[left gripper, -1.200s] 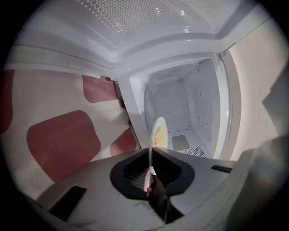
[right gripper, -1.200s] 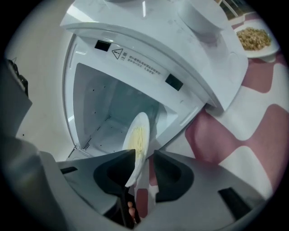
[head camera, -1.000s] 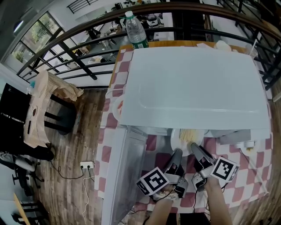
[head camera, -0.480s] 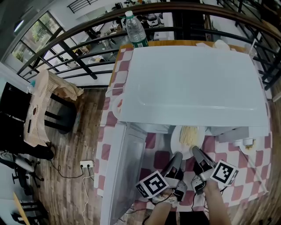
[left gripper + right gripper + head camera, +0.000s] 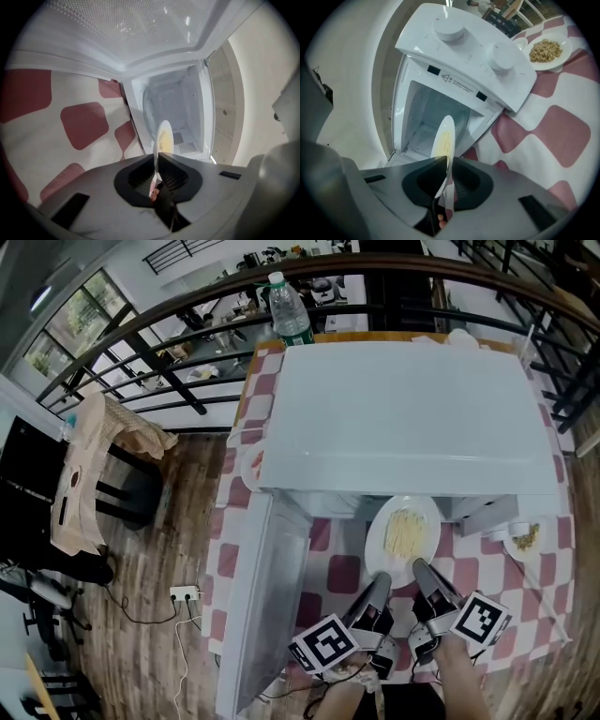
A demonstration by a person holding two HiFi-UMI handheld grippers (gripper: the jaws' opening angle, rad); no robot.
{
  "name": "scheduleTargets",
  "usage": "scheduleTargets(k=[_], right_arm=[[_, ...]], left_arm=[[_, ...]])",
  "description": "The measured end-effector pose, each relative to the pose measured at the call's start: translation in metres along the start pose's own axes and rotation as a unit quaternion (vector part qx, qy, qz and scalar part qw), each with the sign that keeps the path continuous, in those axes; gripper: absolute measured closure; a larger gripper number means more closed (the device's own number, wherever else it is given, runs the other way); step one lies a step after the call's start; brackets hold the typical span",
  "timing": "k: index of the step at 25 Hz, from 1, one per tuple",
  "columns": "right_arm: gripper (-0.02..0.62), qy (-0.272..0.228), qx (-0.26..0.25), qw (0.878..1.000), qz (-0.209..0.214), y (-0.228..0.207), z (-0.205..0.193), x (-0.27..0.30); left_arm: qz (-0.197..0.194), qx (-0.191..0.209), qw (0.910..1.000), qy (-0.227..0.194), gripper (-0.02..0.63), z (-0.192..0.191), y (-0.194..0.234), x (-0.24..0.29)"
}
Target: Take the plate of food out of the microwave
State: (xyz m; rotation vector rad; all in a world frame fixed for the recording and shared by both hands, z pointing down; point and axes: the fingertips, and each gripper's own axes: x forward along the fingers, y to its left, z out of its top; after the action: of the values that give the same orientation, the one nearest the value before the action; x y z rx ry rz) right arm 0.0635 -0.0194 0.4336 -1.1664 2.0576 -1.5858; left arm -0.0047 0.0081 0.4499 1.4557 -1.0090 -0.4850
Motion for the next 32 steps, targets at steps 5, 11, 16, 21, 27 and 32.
scheduleTargets(k=[5, 11, 16, 21, 27, 32], right_arm=[[0.563, -0.01, 0.004, 1.0, 0.004, 0.011, -0.004, -0.013], [0.563, -0.016, 0.001, 1.0, 0.009, 0.024, -0.009, -0.028], [0.563, -0.014, 0.007, 1.0, 0.015, 0.033, -0.017, -0.038], [0.563, -0.013, 0.006, 1.0, 0.018, 0.04, -0.021, -0.042], [0.563, -0.009, 0.003, 1.0, 0.026, 0.05, -0.021, -0.043], [0.563, -0.007, 0.001, 1.0, 0.03, 0.052, -0.019, -0.041]], left_arm=[[-0.001, 0.005, 1.0, 0.005, 0.569, -0.006, -0.008, -0.013], [-0.005, 0.003, 0.9999, 0.009, 0.569, -0.013, -0.018, -0.028], [-0.006, 0.009, 0.9999, 0.011, 0.569, -0.018, -0.022, -0.042], [-0.001, 0.001, 1.0, 0.005, 0.569, -0.02, -0.024, -0.052], [-0.003, -0.001, 1.0, -0.001, 0.568, -0.018, -0.032, -0.058], [-0.003, -0.001, 1.0, -0.004, 0.569, -0.016, -0.034, -0.057]])
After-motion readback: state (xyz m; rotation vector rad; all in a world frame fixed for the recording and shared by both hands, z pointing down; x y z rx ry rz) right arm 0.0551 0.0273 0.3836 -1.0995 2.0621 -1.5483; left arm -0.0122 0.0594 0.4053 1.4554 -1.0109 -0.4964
